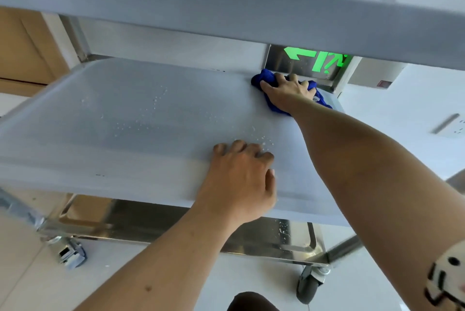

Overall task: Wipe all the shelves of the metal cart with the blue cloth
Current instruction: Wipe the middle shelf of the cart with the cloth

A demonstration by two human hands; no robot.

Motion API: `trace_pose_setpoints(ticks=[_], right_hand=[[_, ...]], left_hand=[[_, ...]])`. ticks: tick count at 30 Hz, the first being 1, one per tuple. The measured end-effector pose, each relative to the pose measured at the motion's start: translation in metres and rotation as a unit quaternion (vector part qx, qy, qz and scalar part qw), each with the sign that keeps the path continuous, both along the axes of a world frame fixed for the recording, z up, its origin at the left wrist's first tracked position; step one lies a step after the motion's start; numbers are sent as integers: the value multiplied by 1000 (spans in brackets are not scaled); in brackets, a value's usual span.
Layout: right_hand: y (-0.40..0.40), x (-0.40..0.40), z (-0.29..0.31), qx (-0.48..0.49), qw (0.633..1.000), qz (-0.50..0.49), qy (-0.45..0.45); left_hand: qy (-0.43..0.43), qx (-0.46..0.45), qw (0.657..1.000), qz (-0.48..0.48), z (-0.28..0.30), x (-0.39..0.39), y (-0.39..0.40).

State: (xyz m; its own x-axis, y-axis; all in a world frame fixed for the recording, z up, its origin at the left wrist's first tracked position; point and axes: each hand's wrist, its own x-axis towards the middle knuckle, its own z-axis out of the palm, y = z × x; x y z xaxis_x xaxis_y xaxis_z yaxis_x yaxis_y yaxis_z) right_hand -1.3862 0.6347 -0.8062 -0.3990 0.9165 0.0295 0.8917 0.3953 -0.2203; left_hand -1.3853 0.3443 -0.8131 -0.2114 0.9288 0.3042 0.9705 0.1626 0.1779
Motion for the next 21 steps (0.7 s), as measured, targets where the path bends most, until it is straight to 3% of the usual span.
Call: trace_pose_setpoints(ticks=[11,16,21], right_hand=[[-67,13,-5,4,994,106,35],[-114,36,-6,-15,992,117,44],[-155,63,-5,-31,992,113,45]], left_hand=[[-18,45,999,-6,1,3,0],[-66,172,983,10,3,6,-7],[-191,280,936,91,7,1,-11]])
